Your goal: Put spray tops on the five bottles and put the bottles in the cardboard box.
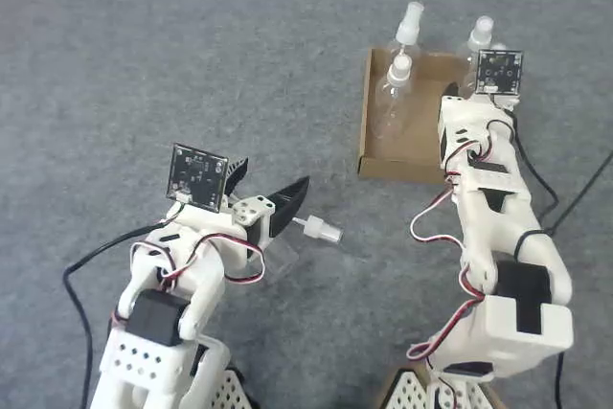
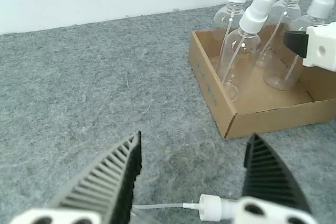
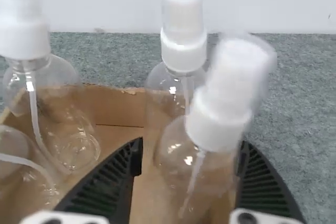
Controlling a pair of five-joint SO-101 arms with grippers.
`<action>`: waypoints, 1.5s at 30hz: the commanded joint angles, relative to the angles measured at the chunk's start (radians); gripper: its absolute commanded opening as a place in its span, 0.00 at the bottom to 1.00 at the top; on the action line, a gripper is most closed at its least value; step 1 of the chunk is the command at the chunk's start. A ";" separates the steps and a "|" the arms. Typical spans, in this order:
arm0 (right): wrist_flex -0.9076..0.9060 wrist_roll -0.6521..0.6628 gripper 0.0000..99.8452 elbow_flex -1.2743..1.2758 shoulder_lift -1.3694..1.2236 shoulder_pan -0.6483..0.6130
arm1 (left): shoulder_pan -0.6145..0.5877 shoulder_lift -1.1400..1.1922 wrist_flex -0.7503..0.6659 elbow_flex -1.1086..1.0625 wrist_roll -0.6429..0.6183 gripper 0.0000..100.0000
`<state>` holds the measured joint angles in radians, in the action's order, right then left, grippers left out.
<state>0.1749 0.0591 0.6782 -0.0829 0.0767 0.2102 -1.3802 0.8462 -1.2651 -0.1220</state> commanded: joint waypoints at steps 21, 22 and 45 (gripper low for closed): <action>0.015 0.041 0.24 -0.011 0.035 -0.016 | 0.005 0.005 -0.029 0.008 0.005 0.29; 0.015 0.041 0.26 -0.011 0.035 -0.016 | 0.005 0.005 -0.029 0.008 0.005 0.29; -0.240 0.041 0.33 -0.123 0.217 -0.015 | 0.002 0.005 -0.031 0.008 0.005 0.29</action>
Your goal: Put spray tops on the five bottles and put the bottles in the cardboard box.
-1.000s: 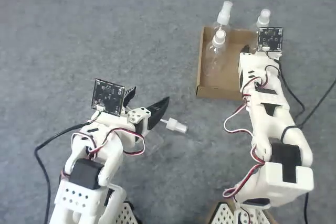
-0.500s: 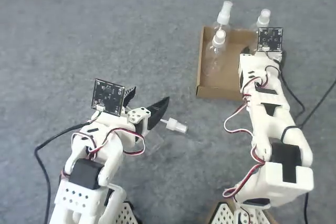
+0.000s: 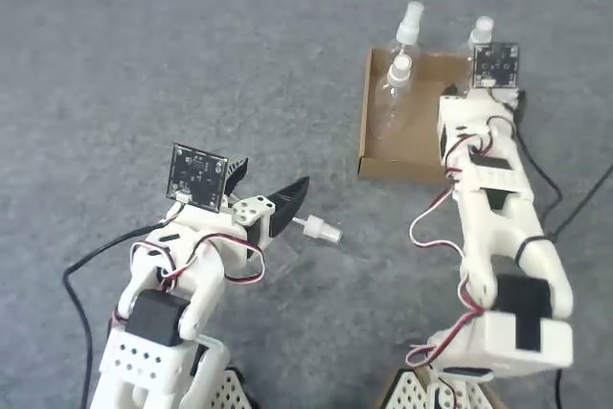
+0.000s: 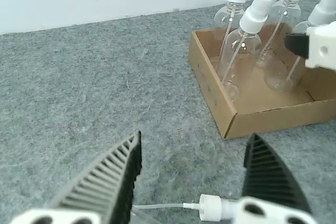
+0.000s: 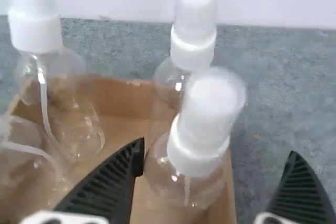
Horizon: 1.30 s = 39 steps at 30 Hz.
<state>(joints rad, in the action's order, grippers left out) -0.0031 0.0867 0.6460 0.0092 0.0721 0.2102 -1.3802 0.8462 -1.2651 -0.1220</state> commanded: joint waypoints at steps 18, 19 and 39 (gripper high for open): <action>-0.668 0.014 0.33 -0.252 0.526 -0.117 | -0.009 0.005 -0.031 0.015 -0.002 0.29; -0.723 0.015 0.33 -0.250 0.547 -0.147 | -0.028 0.005 -0.031 0.016 -0.002 0.29; -1.044 -0.011 0.33 -0.141 0.461 -0.943 | -0.692 0.015 0.189 0.234 0.233 0.24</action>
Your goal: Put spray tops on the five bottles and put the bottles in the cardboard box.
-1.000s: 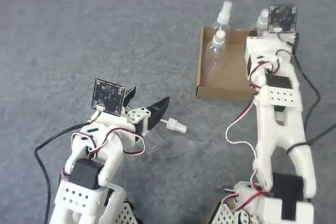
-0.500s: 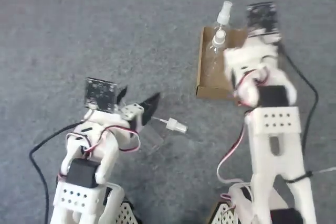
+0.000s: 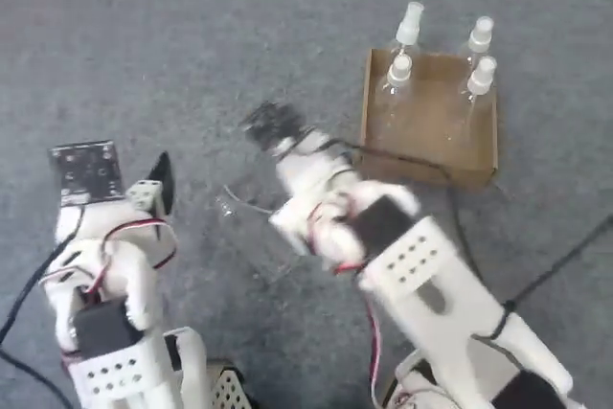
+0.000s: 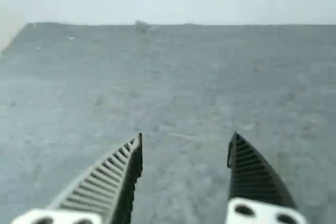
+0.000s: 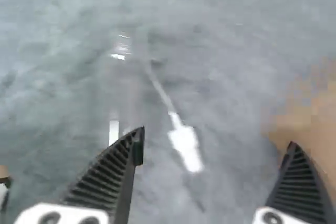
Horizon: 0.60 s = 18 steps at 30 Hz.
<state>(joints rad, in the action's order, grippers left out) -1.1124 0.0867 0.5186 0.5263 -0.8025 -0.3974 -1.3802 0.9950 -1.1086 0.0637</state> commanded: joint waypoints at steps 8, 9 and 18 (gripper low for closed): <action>0.140 -0.094 0.33 -0.152 -0.375 -0.180 | -0.242 0.014 0.077 0.145 0.141 0.24; 0.140 -0.094 0.33 -0.170 -0.407 -0.186 | -0.262 0.014 0.078 0.147 0.155 0.24; 0.213 -0.094 0.33 -0.241 -0.627 -0.202 | -0.288 0.006 0.078 0.093 0.178 0.24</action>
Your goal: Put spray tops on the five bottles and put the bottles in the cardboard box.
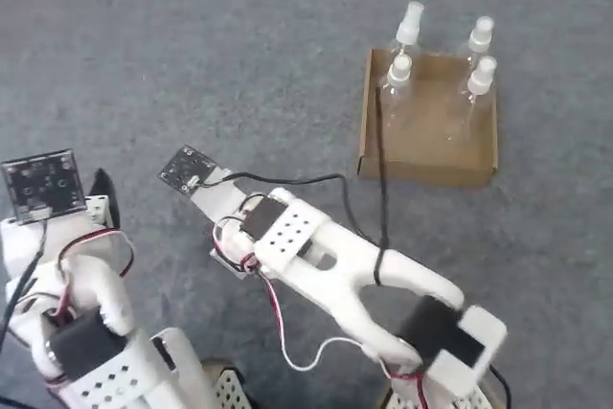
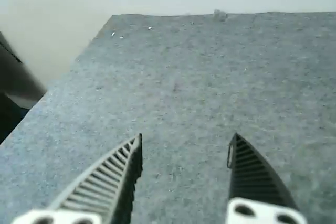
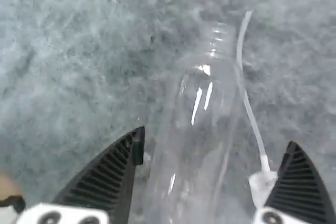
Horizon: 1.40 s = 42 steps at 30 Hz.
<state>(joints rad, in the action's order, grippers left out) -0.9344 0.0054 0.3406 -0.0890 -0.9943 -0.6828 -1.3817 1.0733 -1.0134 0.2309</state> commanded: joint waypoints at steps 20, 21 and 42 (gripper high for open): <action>0.058 -0.005 0.01 -0.046 -0.077 0.022 | 0.196 0.006 0.089 -0.183 -0.144 0.24; 0.051 -0.005 0.01 -0.046 -0.077 0.028 | 0.196 0.006 0.087 -0.185 -0.144 0.24; -0.363 0.051 0.01 -0.322 -0.031 0.079 | 0.253 0.006 0.083 -0.217 -0.144 0.24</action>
<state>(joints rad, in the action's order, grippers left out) -1.2367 0.0376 0.1028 -0.1872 -0.9314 -0.4358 -1.3802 1.1745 -1.2375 0.0974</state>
